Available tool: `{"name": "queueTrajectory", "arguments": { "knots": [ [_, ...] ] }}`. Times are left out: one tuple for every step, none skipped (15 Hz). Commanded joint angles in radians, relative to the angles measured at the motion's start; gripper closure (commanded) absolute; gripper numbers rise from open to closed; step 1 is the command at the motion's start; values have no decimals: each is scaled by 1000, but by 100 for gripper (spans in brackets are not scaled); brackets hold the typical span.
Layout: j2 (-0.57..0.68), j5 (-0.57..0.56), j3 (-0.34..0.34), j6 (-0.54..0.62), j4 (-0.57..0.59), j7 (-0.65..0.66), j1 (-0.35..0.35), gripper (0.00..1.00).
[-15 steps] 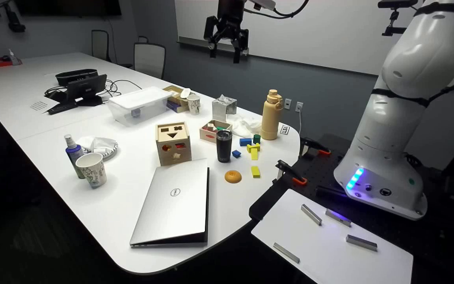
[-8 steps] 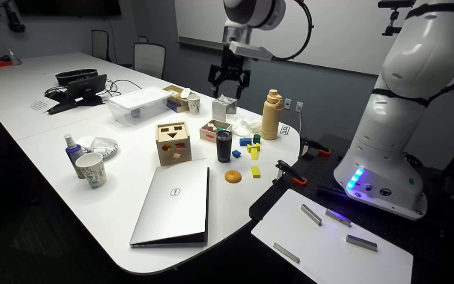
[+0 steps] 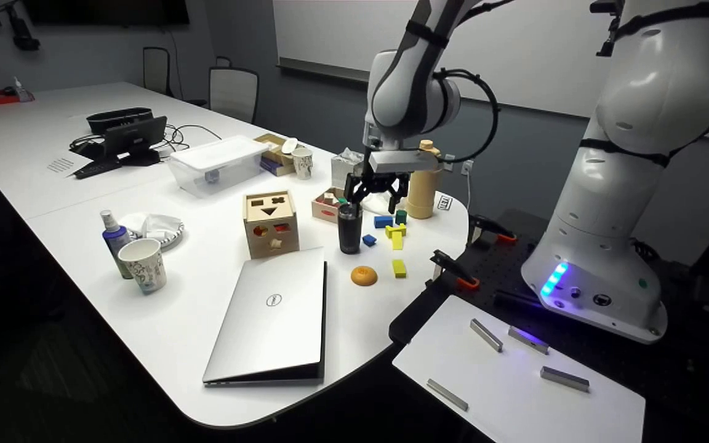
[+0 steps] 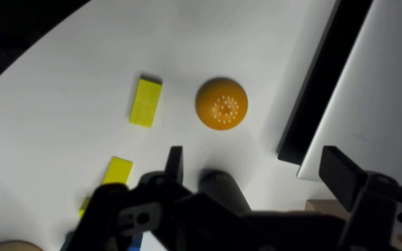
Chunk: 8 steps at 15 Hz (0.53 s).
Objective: Put the yellow object inside the wooden box
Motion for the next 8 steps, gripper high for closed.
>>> {"name": "queueTrajectory", "arguments": {
  "knots": [
    [150,-20,-16,107,3,75,66,0],
    [204,-12,-23,133,20,73,83,0],
    [251,-4,-30,157,36,67,100,0],
    [297,5,-35,179,56,60,112,0],
    [341,12,-42,202,77,53,125,0],
    [381,17,-52,218,99,47,138,0],
    [421,25,-57,233,125,44,148,0],
    [459,32,-69,248,154,45,165,0]
  ]
}}
